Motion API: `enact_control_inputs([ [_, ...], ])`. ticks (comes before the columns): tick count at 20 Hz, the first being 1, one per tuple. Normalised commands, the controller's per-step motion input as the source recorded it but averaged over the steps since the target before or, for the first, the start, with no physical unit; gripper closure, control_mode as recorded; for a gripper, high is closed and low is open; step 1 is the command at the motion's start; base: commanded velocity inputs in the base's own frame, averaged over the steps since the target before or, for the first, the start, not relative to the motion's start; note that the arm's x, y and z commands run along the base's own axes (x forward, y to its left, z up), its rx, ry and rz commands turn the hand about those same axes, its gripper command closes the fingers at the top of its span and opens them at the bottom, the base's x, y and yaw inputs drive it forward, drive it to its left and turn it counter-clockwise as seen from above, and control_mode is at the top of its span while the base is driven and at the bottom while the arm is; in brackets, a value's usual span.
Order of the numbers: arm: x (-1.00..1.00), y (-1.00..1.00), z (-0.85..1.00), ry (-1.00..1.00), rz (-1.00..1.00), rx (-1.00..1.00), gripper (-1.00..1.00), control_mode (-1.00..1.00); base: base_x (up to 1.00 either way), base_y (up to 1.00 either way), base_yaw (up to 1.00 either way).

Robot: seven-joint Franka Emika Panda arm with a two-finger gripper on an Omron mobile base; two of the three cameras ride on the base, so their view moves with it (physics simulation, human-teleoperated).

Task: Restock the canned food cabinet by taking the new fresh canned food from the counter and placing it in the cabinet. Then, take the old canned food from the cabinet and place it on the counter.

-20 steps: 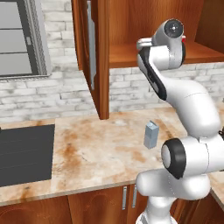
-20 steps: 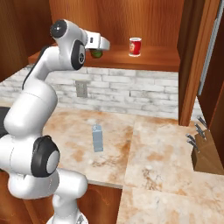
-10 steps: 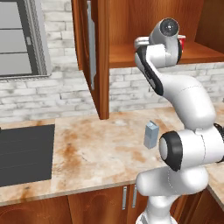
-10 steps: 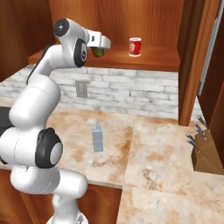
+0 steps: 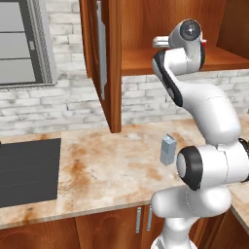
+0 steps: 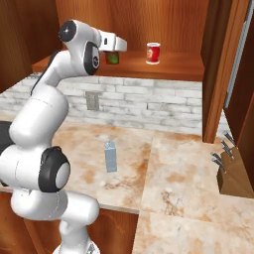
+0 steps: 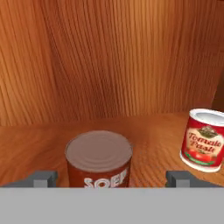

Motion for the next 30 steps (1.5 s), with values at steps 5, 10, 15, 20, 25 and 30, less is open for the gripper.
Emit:
enact_control_inputs([
  [5, -1.0, -0.94, 0.1, 0.05, -0.24, 0.0, -1.0, -1.0, 0.0, 0.0, 0.0],
  [10, -0.36, -0.89, -0.01, 0.13, -0.18, 0.01, -1.0, -1.0, 0.0, 0.0, 0.0],
  [15, 0.5, -0.15, -0.09, 0.07, 0.04, 0.12, -1.0, -1.0, 0.0, 0.0, 0.0],
  [20, 0.59, -0.08, 0.0, 0.02, 0.01, 0.04, -1.0, -1.0, 0.0, 0.0, 0.0],
  [25, 0.61, -0.19, -0.05, 0.0, 0.0, 0.01, -1.0, -1.0, 0.0, 0.0, 0.0],
  [30, 0.47, -0.18, -0.04, 0.0, 0.0, 0.0, -1.0, -1.0, 0.0, 0.0, 0.0],
])
